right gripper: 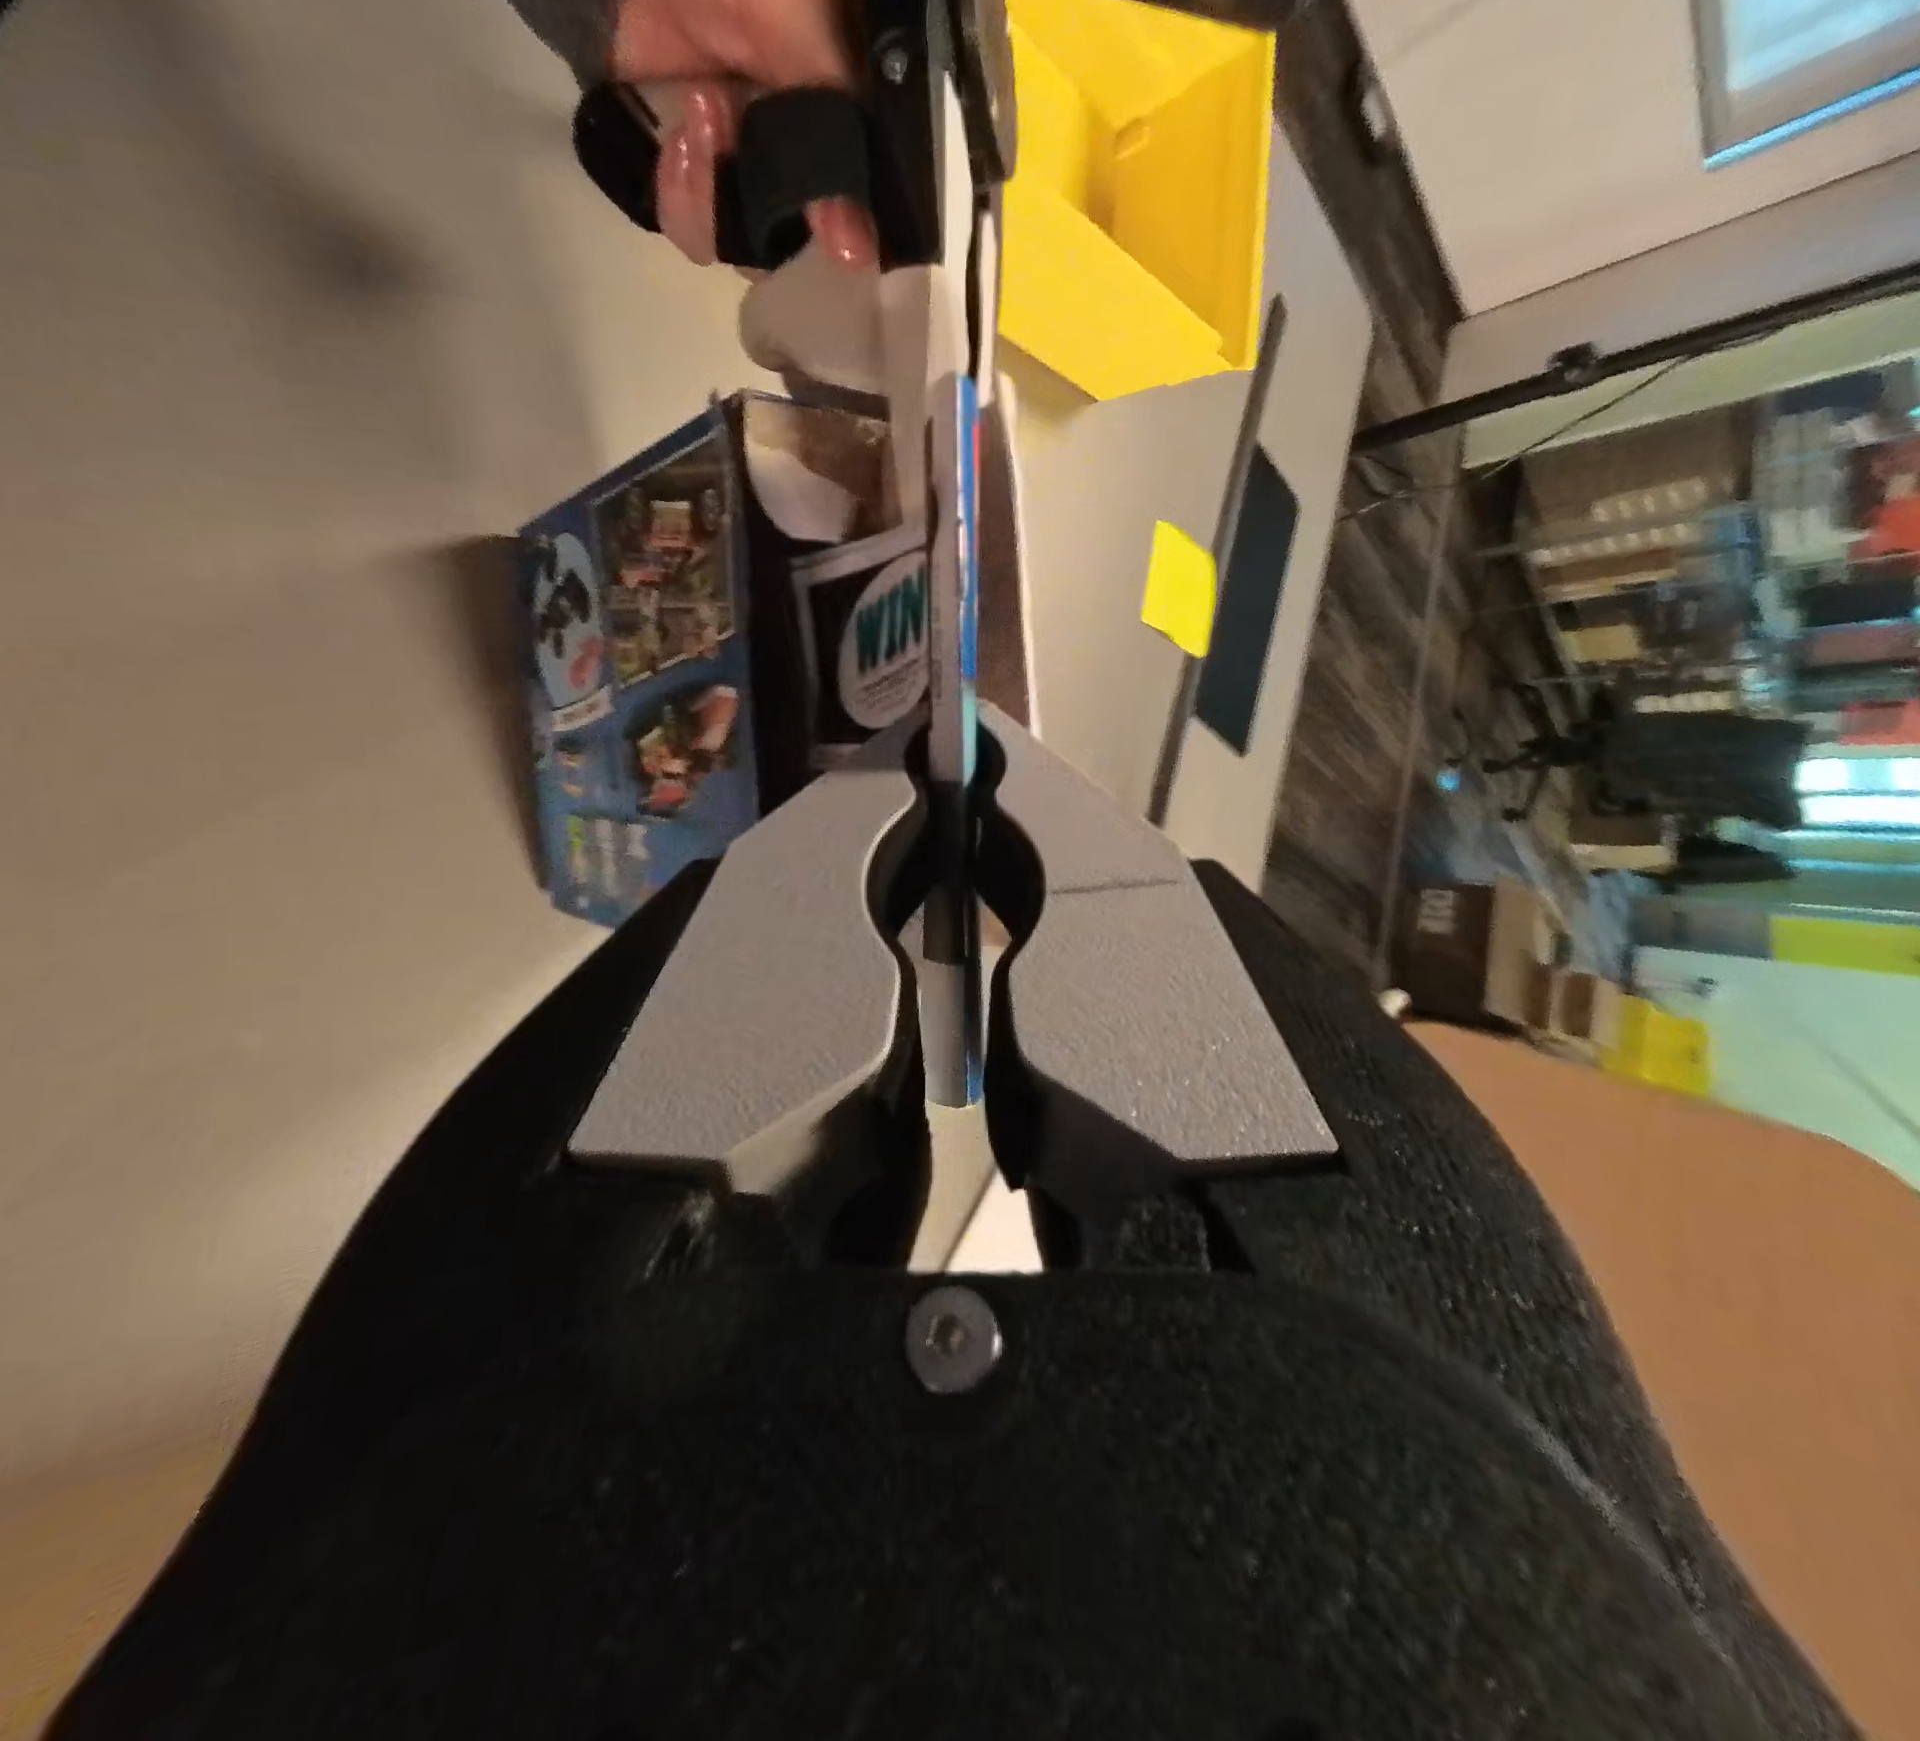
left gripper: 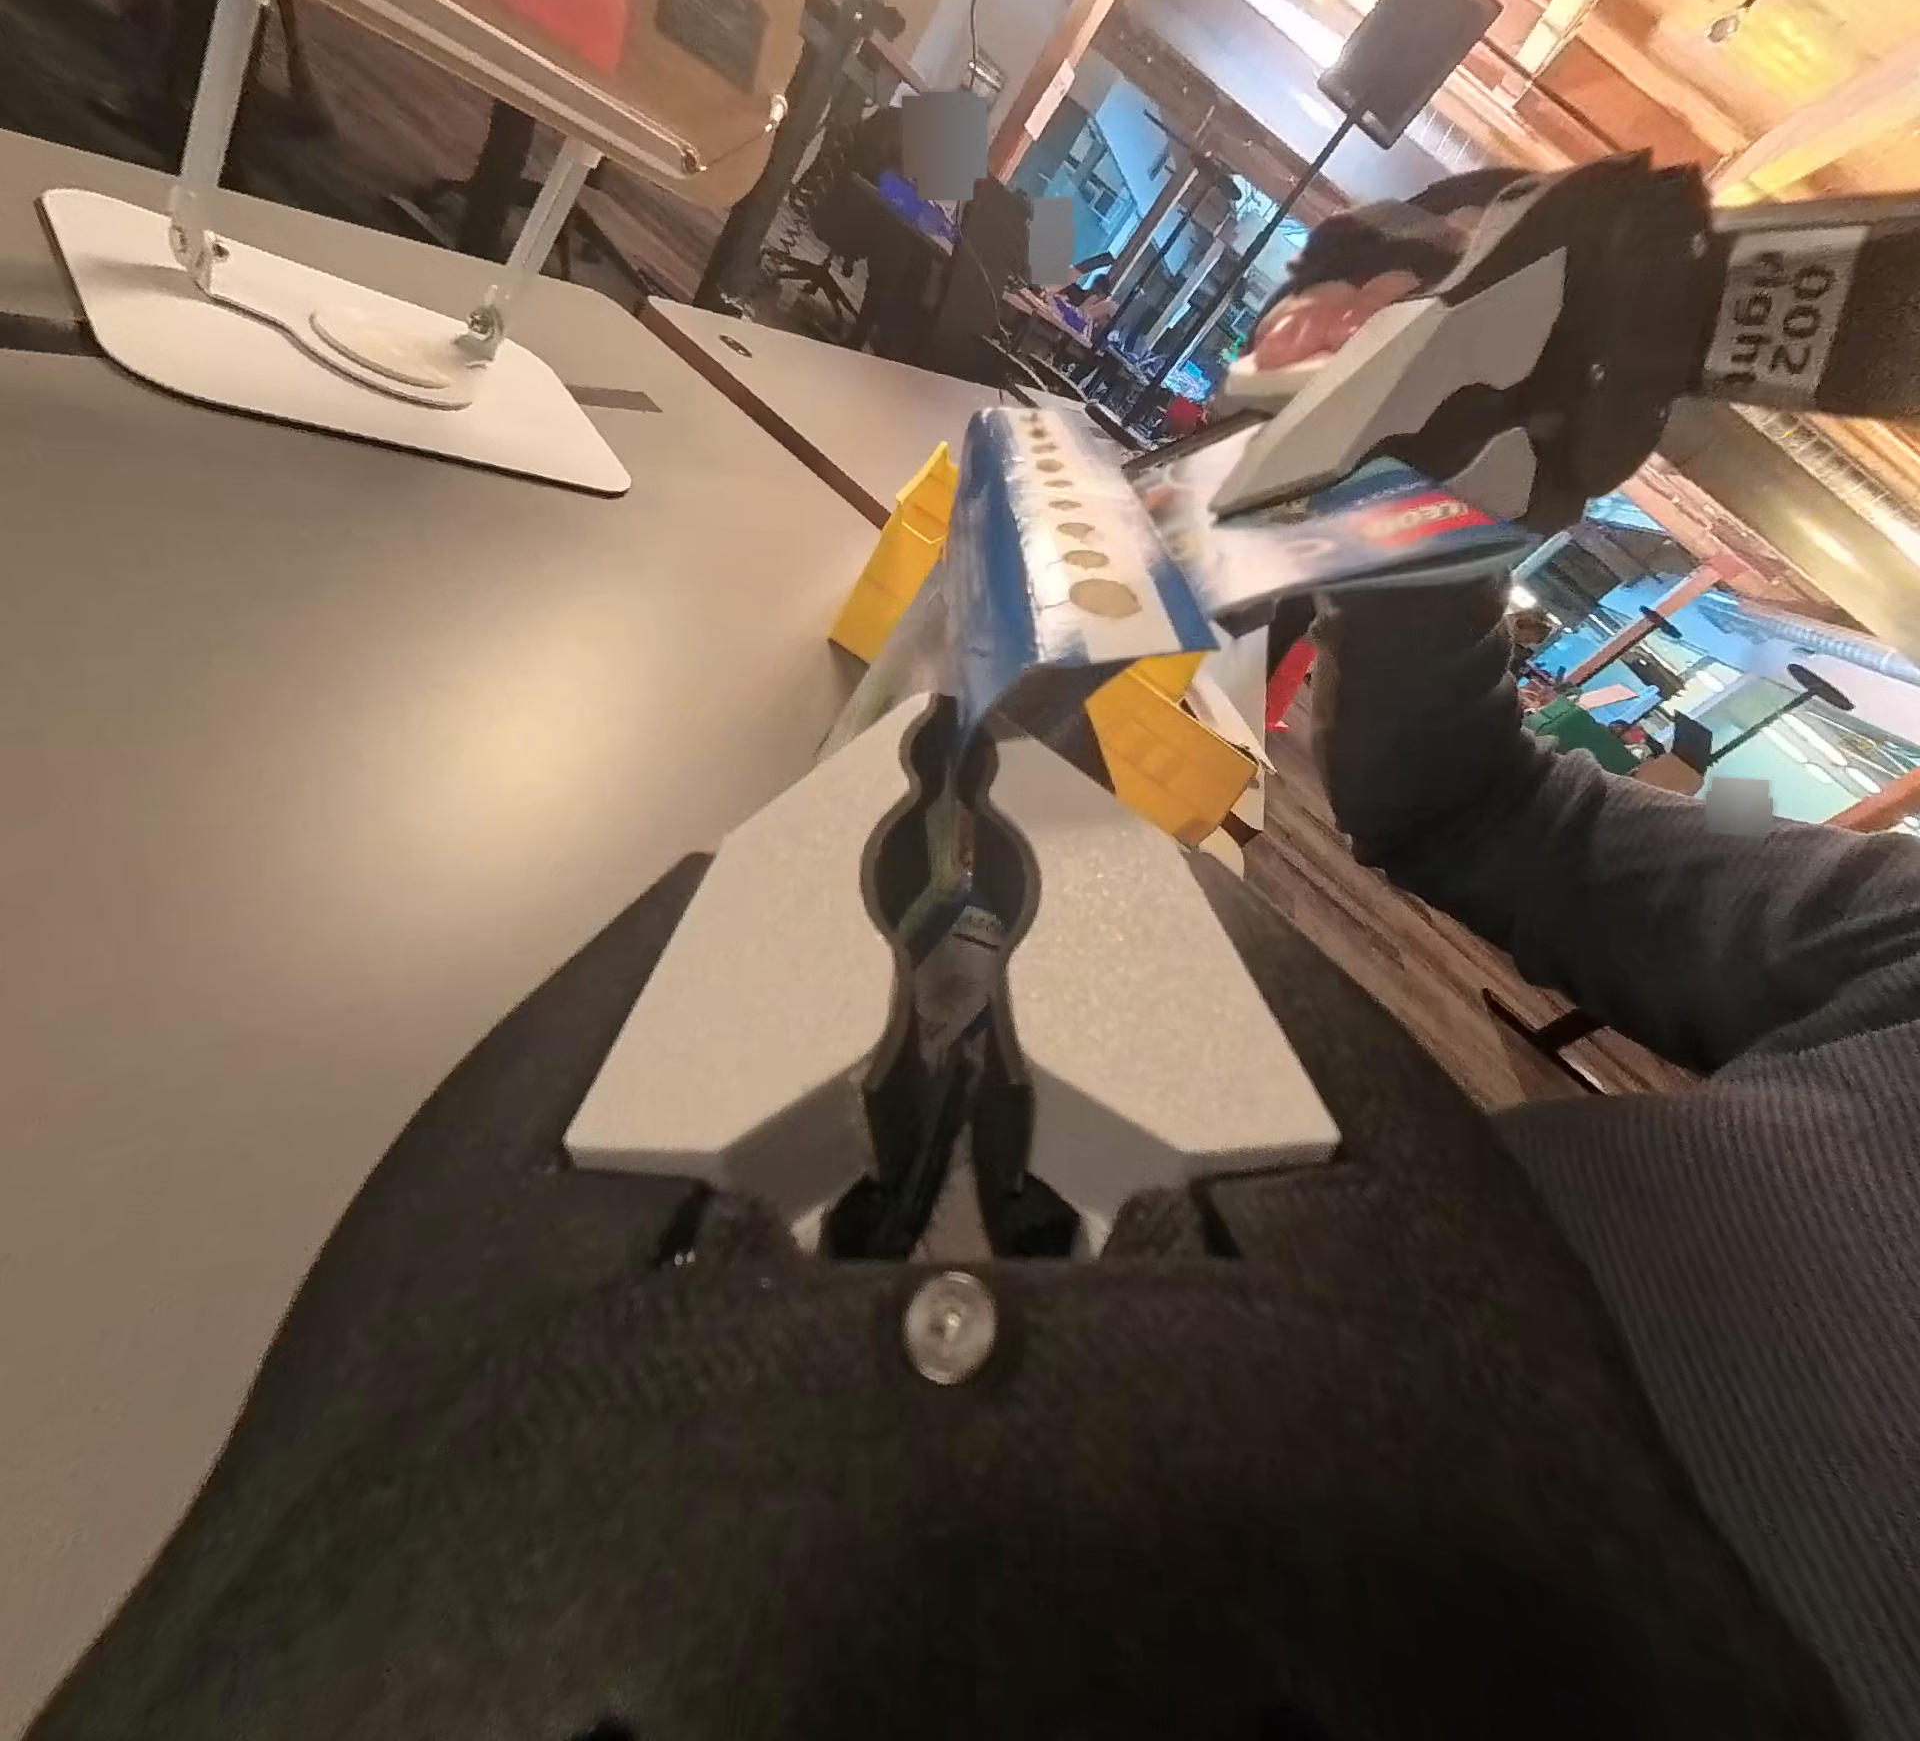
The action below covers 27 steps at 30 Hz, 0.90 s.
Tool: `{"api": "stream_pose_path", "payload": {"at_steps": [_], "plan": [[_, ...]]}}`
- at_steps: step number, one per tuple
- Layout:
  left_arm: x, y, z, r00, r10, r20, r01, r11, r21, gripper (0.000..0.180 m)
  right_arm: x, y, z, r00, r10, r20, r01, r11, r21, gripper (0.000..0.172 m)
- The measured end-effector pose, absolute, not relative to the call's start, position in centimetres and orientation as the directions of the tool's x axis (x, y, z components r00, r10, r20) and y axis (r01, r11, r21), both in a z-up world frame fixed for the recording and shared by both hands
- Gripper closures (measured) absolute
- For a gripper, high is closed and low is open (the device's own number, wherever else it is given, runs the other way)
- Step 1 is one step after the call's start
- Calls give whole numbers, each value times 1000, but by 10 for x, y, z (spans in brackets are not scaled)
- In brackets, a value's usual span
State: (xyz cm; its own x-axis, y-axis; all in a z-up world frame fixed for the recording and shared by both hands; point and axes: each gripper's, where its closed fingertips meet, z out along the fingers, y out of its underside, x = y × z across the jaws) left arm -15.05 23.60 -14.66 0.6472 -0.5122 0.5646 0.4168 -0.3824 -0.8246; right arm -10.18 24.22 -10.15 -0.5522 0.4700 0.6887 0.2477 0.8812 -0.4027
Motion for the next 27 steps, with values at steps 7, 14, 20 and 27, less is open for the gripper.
{"api": "stream_pose_path", "payload": {"at_steps": [7,14,20,27], "plan": [[-144,234,-145,653,-536,535,386,-372,-844,180,-104,230,-136,-598,327,731,206,945,-254,172],[-120,225,-144,650,-592,476,303,-373,-877,180,-101,243,-199,-718,414,560,360,909,-210,172],[-132,229,-144,640,-552,535,384,-373,-845,180,-109,243,-181,-650,468,599,381,883,-275,154],[-137,233,-144,673,-532,514,372,-357,-857,180,-103,243,-157,-631,460,625,339,888,-311,172]]}}
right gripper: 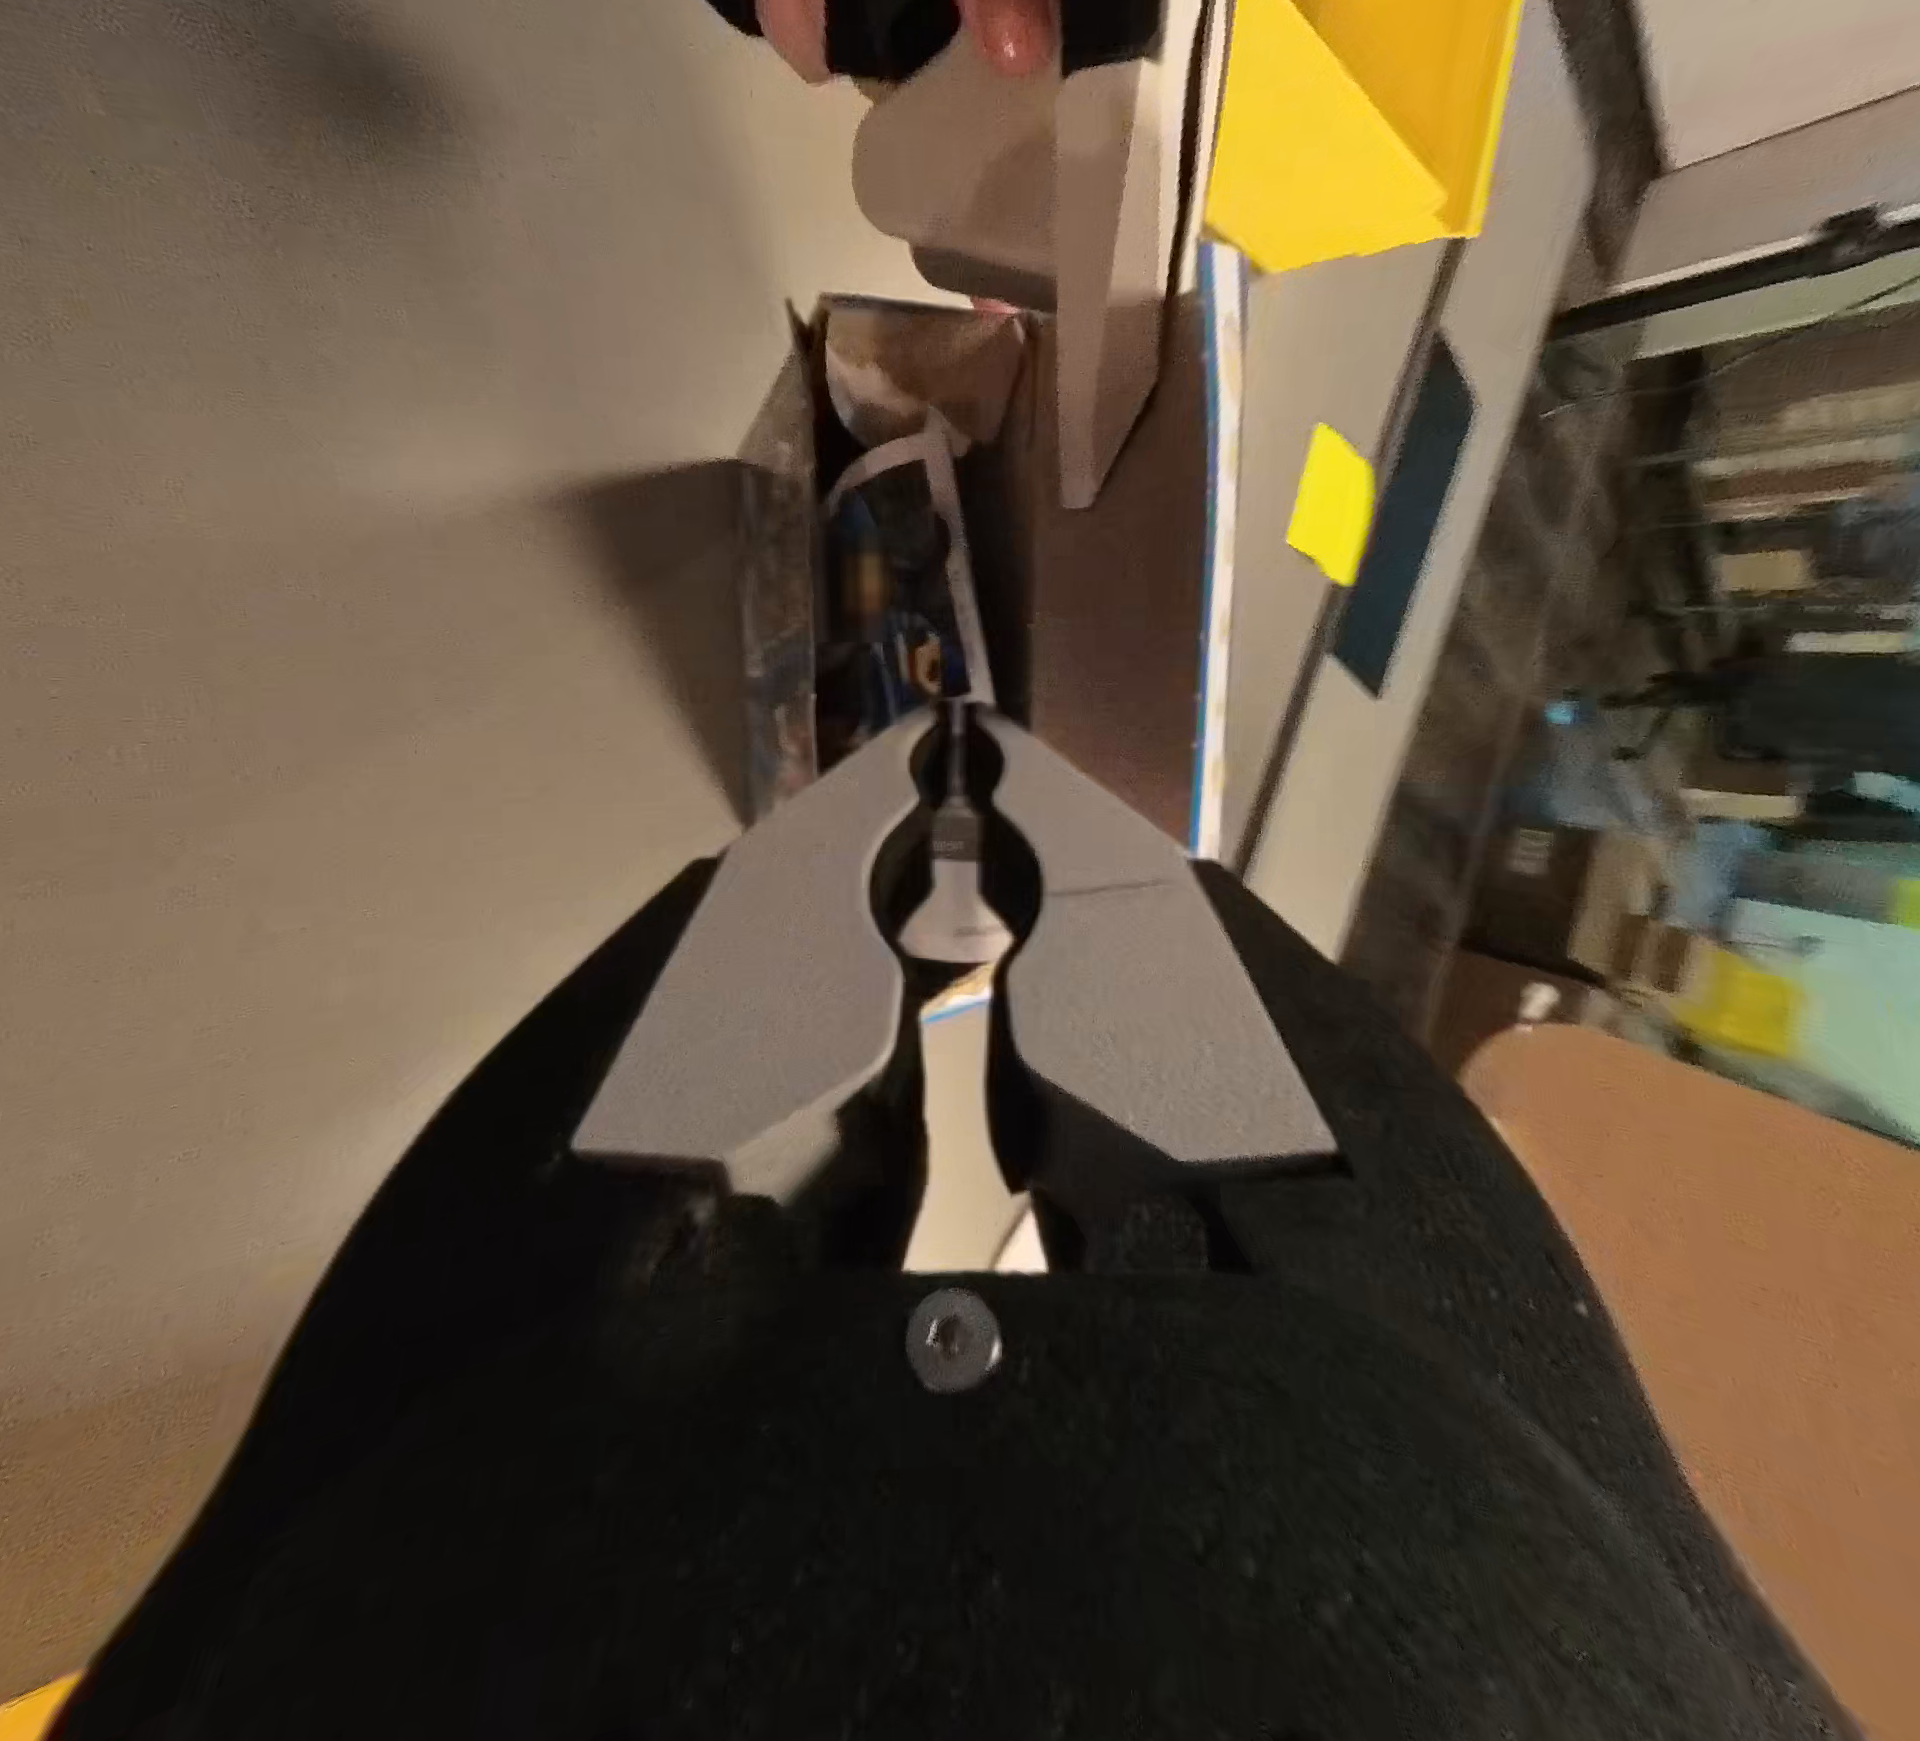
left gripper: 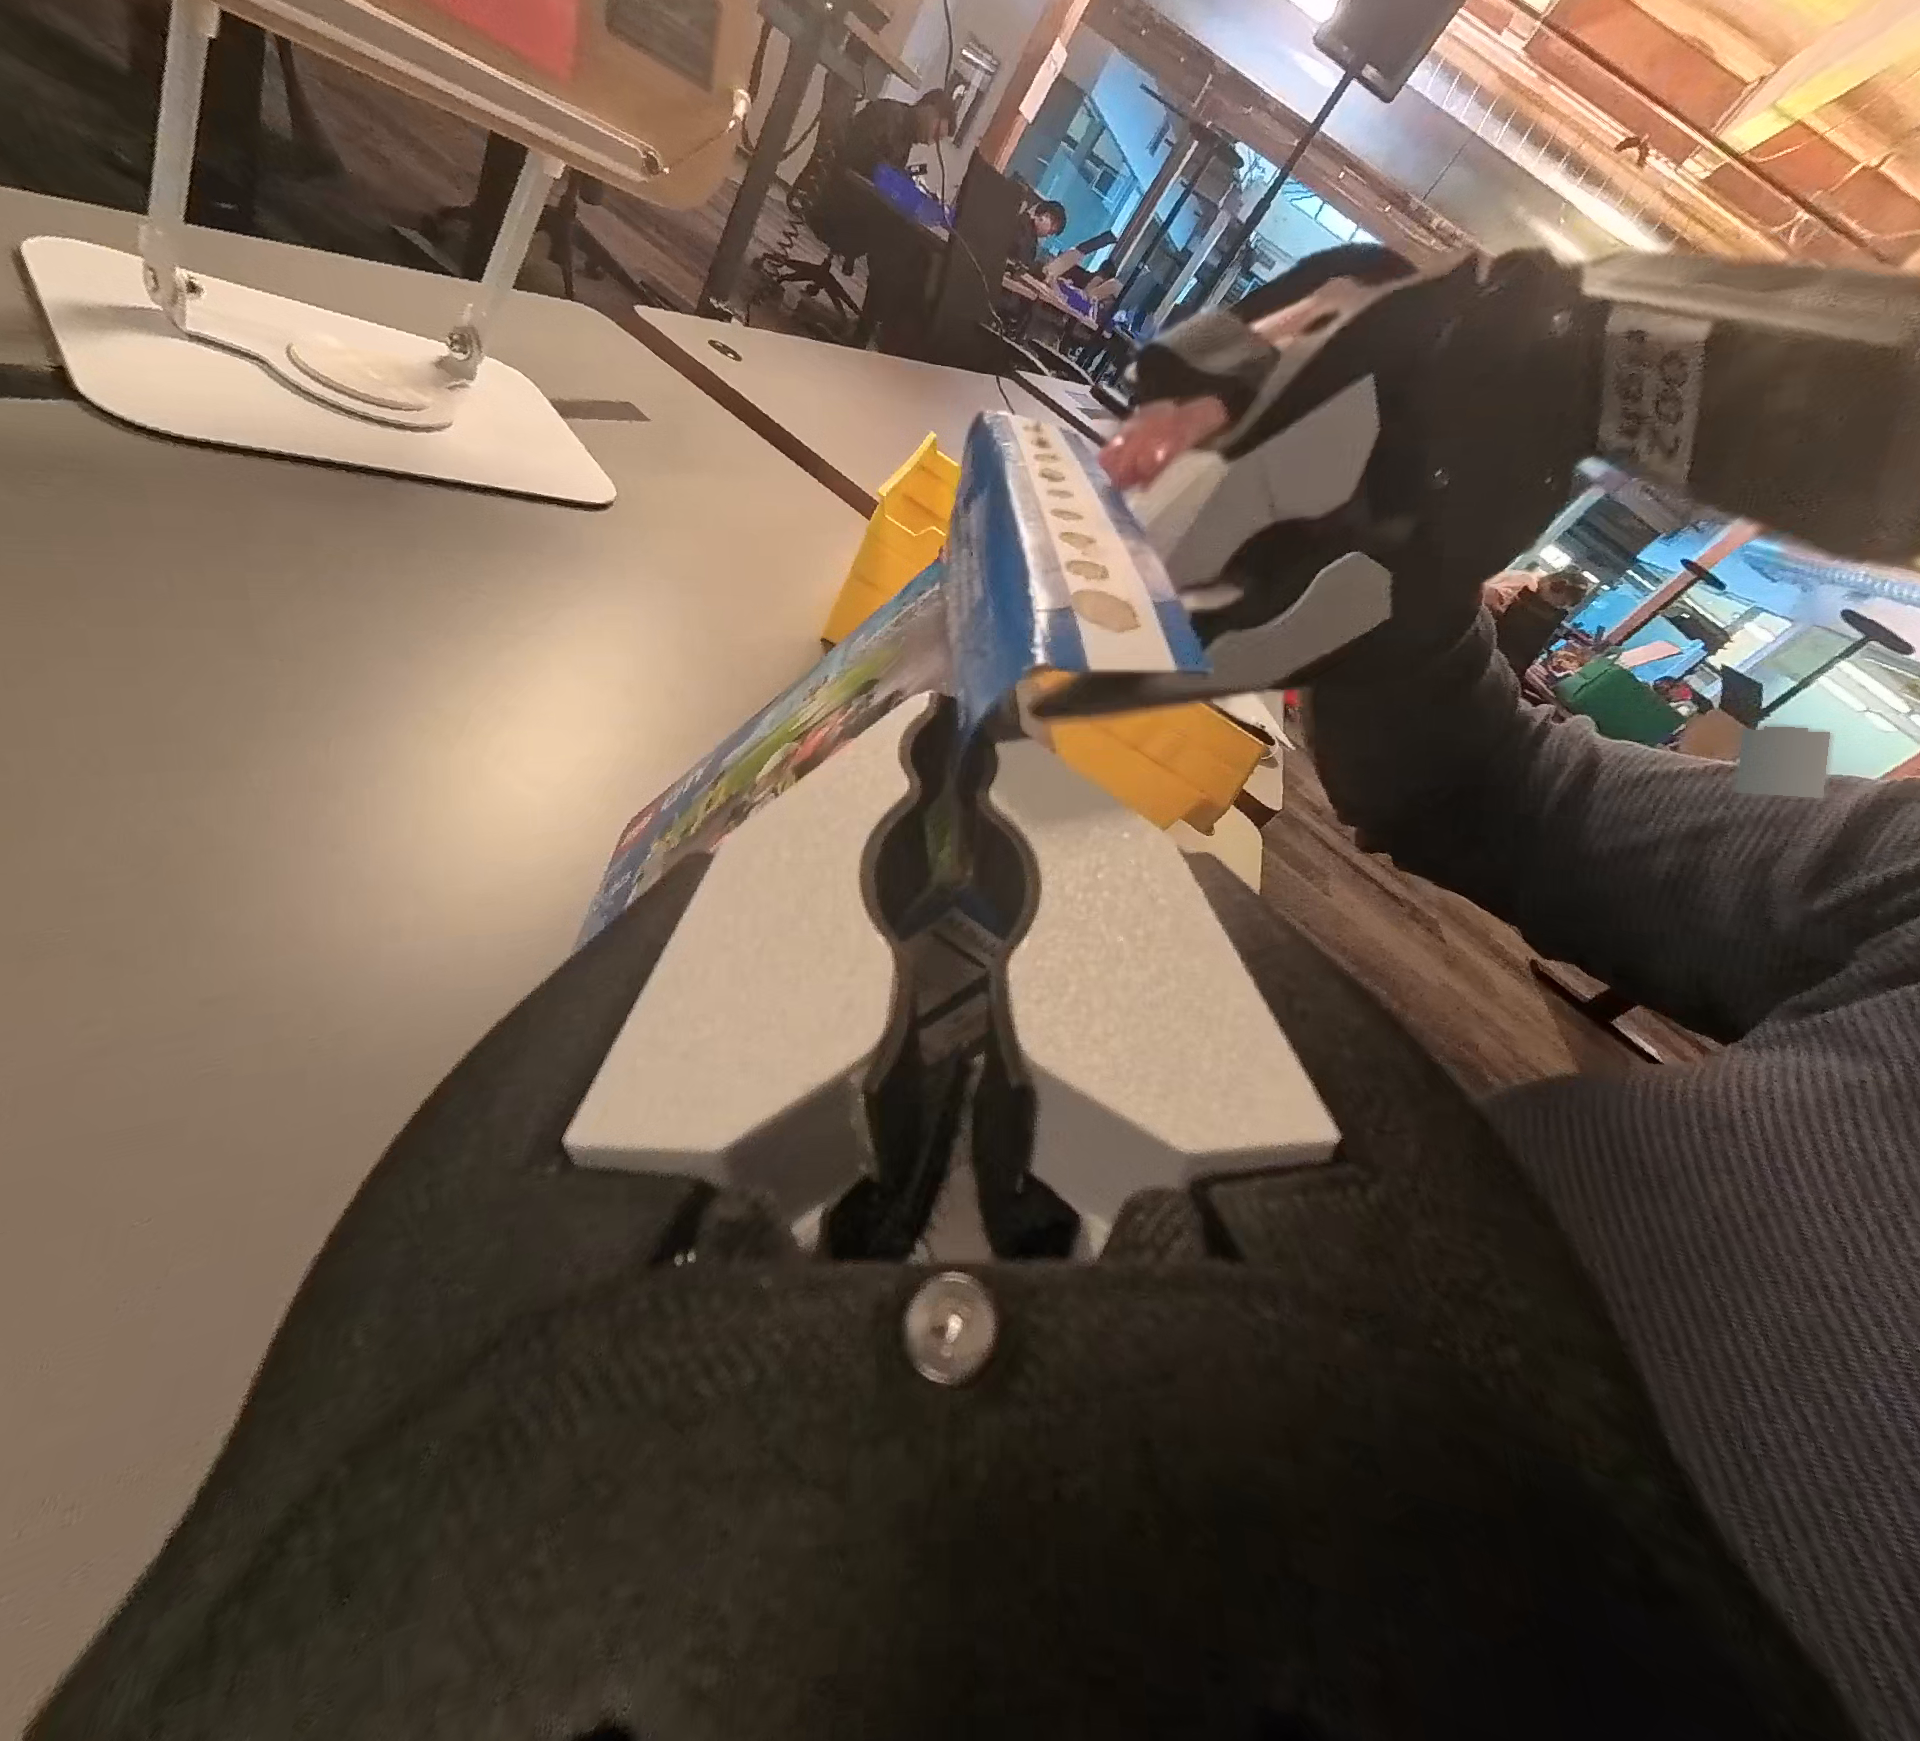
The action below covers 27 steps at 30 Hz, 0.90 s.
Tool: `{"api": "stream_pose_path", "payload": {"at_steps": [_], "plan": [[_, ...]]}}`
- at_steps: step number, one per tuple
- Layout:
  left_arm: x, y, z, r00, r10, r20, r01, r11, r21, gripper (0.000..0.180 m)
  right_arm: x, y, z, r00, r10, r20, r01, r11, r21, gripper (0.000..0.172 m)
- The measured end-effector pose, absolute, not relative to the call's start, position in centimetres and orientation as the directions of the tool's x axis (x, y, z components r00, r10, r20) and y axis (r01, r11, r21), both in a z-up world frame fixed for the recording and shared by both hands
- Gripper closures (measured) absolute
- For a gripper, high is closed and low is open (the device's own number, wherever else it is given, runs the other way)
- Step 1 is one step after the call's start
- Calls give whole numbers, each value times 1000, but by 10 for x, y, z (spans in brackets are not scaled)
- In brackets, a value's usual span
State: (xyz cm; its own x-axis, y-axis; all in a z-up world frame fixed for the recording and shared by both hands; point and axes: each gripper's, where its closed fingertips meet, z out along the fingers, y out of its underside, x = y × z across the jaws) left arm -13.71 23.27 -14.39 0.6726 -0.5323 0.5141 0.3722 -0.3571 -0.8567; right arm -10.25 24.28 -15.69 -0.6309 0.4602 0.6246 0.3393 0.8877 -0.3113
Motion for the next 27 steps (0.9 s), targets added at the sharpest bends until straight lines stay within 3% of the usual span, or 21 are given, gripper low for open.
{"api": "stream_pose_path", "payload": {"at_steps": [5,10,13,16,20,22,24,27], "plan": [[-139,235,-143,661,-529,532,393,-360,-846,180,-115,251,-160,-578,362,731,315,926,-209,172],[-138,239,-143,651,-519,554,413,-369,-832,180,-119,259,-190,-632,388,671,398,905,-150,172],[-142,243,-144,649,-505,569,437,-365,-822,180,-119,254,-178,-618,458,638,401,883,-245,172],[-150,246,-143,664,-489,566,444,-351,-824,180,-119,237,-135,-546,561,623,308,825,-473,168],[-155,240,-142,662,-511,548,423,-348,-836,180,-118,259,-81,-326,722,611,206,684,-699,114],[-155,235,-140,648,-539,538,414,-343,-843,180,-114,276,-94,-317,783,534,275,615,-739,104],[-153,229,-136,626,-572,530,412,-334,-848,180,-110,281,-121,-382,830,406,347,536,-770,107],[-151,223,-137,615,-591,522,399,-338,-852,180,-117,286,-136,-393,857,332,320,466,-825,130]]}}
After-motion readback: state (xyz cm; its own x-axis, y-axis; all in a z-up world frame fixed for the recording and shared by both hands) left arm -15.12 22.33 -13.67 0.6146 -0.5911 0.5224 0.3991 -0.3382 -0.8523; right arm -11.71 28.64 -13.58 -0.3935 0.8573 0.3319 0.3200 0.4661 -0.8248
